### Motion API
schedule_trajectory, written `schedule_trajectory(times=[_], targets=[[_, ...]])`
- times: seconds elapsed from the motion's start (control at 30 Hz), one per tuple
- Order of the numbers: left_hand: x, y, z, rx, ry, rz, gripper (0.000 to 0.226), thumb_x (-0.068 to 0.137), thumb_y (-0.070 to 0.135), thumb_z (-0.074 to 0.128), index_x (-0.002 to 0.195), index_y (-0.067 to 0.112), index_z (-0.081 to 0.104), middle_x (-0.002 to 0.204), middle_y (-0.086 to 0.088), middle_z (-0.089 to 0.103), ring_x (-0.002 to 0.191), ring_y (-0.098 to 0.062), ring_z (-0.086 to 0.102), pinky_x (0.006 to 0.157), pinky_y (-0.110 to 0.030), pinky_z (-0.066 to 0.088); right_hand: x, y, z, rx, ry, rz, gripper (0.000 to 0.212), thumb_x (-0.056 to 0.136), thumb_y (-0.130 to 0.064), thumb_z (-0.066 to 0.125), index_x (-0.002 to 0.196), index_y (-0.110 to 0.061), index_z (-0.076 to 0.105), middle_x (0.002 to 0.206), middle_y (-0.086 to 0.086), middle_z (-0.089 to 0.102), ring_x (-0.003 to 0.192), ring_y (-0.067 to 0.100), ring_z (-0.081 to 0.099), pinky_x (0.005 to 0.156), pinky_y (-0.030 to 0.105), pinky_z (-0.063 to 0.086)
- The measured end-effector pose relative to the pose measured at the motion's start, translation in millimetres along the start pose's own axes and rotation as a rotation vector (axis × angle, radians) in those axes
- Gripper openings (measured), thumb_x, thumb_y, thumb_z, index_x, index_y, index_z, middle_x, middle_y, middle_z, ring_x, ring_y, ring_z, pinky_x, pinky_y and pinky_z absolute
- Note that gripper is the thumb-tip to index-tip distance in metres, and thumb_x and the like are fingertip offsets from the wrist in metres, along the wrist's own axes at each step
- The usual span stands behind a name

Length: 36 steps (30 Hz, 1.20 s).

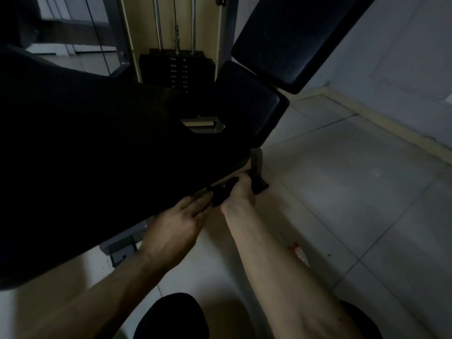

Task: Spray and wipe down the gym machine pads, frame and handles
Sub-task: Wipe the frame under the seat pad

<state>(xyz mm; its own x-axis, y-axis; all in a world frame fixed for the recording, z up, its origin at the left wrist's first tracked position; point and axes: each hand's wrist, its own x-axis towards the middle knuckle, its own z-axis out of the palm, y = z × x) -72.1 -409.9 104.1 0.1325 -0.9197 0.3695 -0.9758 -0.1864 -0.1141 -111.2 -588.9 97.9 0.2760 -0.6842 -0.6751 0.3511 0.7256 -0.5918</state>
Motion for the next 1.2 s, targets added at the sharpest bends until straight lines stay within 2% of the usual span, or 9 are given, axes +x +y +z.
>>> schedule_trajectory(times=[0.13,0.2,0.33,0.47,0.7,0.83,0.97,1.07,1.2], targets=[[-15.5,-6.0,5.9,-0.021,0.000,-0.079,0.062,0.068,-0.004,0.086,0.127,0.009,0.072,0.136,-0.009,0.066,0.119,-0.029,0.068,0.088,-0.045,0.061,6.7,7.7,-19.0,0.095,-0.225,0.010,0.017,0.087,-0.026,0.066,0.073,-0.017,0.063,0.071,0.000,0.056,0.063,0.019,0.059,0.069,0.032,0.049],[-16.7,-1.0,4.7,-0.045,0.012,-0.158,0.065,0.068,-0.005,0.084,0.130,0.012,0.071,0.135,-0.006,0.067,0.119,-0.027,0.068,0.085,-0.040,0.060,3.0,7.1,-23.9,0.160,-0.286,0.033,0.019,0.088,-0.034,0.068,0.085,-0.015,0.068,0.077,0.002,0.063,0.073,0.021,0.065,0.080,0.034,0.053],[-10.7,7.4,0.0,-0.117,-0.074,-0.274,0.065,0.075,-0.006,0.078,0.135,0.017,0.067,0.140,0.000,0.064,0.124,-0.025,0.064,0.088,-0.040,0.061,-2.5,-10.3,-34.5,-0.010,-0.181,0.067,0.078,0.068,-0.069,0.082,0.126,-0.018,0.070,0.124,0.014,0.073,0.118,0.037,0.067,0.101,0.055,0.053],[-9.1,10.2,-1.1,-0.154,-0.117,-0.336,0.065,0.080,-0.005,0.074,0.139,0.019,0.064,0.144,0.001,0.061,0.126,-0.025,0.063,0.087,-0.041,0.062,-14.1,-34.0,-30.5,-0.341,0.033,-0.098,0.038,0.091,-0.042,0.072,0.119,-0.017,0.070,0.110,0.013,0.072,0.098,0.036,0.070,0.085,0.051,0.062],[-7.7,15.4,-2.9,-0.105,-0.135,-0.286,0.049,0.073,-0.004,0.081,0.119,0.011,0.076,0.132,-0.008,0.069,0.109,-0.034,0.070,0.070,-0.043,0.063,-54.9,-4.3,-19.9,-0.415,-0.136,-0.003,0.013,0.104,-0.026,0.059,0.110,-0.014,0.060,0.103,0.012,0.065,0.098,0.029,0.064,0.108,0.043,0.050],[-8.9,15.5,-1.2,-0.092,-0.094,-0.268,0.048,0.074,-0.005,0.080,0.119,0.009,0.075,0.131,-0.009,0.069,0.109,-0.033,0.069,0.069,-0.041,0.063,-38.8,5.6,3.7,-0.191,-0.103,0.052,0.026,0.105,-0.023,0.056,0.129,-0.013,0.060,0.113,0.009,0.067,0.102,0.031,0.066,0.100,0.044,0.054],[-13.0,10.0,1.6,-0.111,-0.045,-0.242,0.052,0.074,-0.004,0.080,0.124,0.011,0.073,0.129,-0.008,0.070,0.111,-0.030,0.070,0.084,-0.041,0.061,-20.7,17.9,-19.0,-0.058,-0.189,0.053,0.011,0.094,-0.014,0.060,0.085,-0.016,0.055,0.068,0.001,0.054,0.059,0.020,0.056,0.068,0.033,0.050],[-14.0,9.4,0.4,-0.134,-0.026,-0.257,0.059,0.068,-0.005,0.084,0.124,0.014,0.074,0.127,-0.005,0.072,0.107,-0.027,0.072,0.078,-0.038,0.062,-19.6,20.7,-31.8,0.056,-0.297,0.055,0.006,0.089,-0.018,0.068,0.086,-0.013,0.065,0.075,0.004,0.062,0.069,0.021,0.063,0.082,0.037,0.052],[-16.3,9.5,5.9,-0.165,-0.026,-0.259,0.060,0.075,-0.004,0.077,0.132,0.015,0.069,0.135,-0.003,0.067,0.115,-0.027,0.068,0.078,-0.040,0.063,-35.8,22.3,-32.4,-0.050,-0.211,0.040,0.038,0.092,-0.042,0.074,0.119,-0.016,0.066,0.103,0.009,0.073,0.096,0.028,0.071,0.095,0.043,0.055]])
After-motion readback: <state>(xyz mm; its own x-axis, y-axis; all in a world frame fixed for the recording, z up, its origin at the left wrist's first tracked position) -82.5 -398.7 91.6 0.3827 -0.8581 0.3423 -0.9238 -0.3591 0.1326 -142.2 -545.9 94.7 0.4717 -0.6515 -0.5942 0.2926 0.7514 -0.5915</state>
